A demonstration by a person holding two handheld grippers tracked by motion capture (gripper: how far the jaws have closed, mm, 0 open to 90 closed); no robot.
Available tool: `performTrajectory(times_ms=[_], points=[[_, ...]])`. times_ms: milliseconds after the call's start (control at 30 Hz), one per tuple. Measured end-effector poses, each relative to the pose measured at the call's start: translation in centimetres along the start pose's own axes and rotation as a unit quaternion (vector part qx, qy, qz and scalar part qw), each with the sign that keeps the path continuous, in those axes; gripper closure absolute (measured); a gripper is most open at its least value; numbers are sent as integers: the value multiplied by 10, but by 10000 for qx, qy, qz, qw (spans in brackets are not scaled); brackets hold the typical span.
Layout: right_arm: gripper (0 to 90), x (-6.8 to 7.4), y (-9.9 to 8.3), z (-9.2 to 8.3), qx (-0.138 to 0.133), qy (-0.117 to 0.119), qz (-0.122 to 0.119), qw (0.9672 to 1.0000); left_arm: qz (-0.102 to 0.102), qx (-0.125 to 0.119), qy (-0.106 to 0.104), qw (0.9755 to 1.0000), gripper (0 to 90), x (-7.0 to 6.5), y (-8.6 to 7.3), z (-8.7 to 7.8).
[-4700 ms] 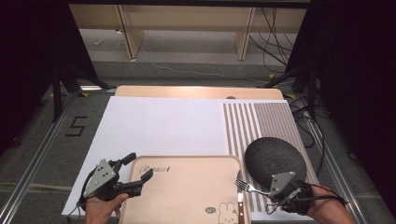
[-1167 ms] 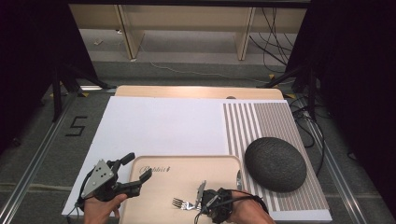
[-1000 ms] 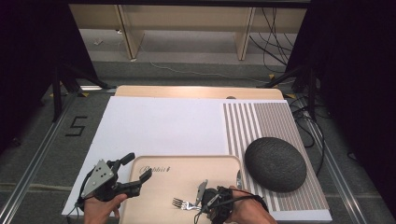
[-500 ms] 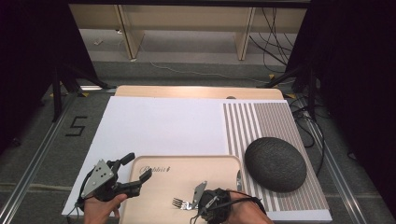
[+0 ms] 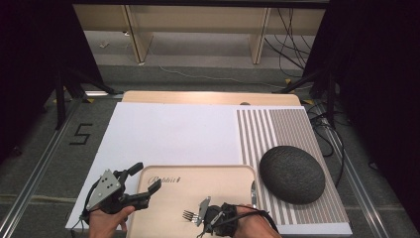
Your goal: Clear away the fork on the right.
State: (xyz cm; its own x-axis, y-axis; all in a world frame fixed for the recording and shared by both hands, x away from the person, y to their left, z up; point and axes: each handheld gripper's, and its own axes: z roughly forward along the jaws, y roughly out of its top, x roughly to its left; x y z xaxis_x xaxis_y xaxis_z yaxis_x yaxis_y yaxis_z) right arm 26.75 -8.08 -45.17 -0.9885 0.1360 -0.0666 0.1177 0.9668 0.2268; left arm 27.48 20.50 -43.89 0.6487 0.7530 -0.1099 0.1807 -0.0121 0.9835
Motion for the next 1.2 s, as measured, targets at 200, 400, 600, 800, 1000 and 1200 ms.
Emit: performTrajectory(times_ms=[200, 400, 600, 800, 1000, 1200], points=[[900, -2, 3, 4, 54, -44, -25, 10000, -3, -1, -5, 10000, 183, 0, 0, 0], [900, -7, 1, 4, 74, -117, 162, 9998, -7, -4, -2, 10000, 183, 0, 0, 0], [900, -18, -4, 4, 21, -286, 209, 9994, -6, 0, 1, 10000, 183, 0, 0, 0], [900, -26, -7, 4, 41, -383, 382, 9985, -4, 2, -2, 10000, 183, 0, 0, 0], [900, -34, -13, 3, 38, -433, 539, 9976, -12, 0, 3, 10000, 183, 0, 0, 0], [900, -41, -19, 2, 81, -457, 649, 9968, -26, -7, 11, 10000, 183, 0, 0, 0]])
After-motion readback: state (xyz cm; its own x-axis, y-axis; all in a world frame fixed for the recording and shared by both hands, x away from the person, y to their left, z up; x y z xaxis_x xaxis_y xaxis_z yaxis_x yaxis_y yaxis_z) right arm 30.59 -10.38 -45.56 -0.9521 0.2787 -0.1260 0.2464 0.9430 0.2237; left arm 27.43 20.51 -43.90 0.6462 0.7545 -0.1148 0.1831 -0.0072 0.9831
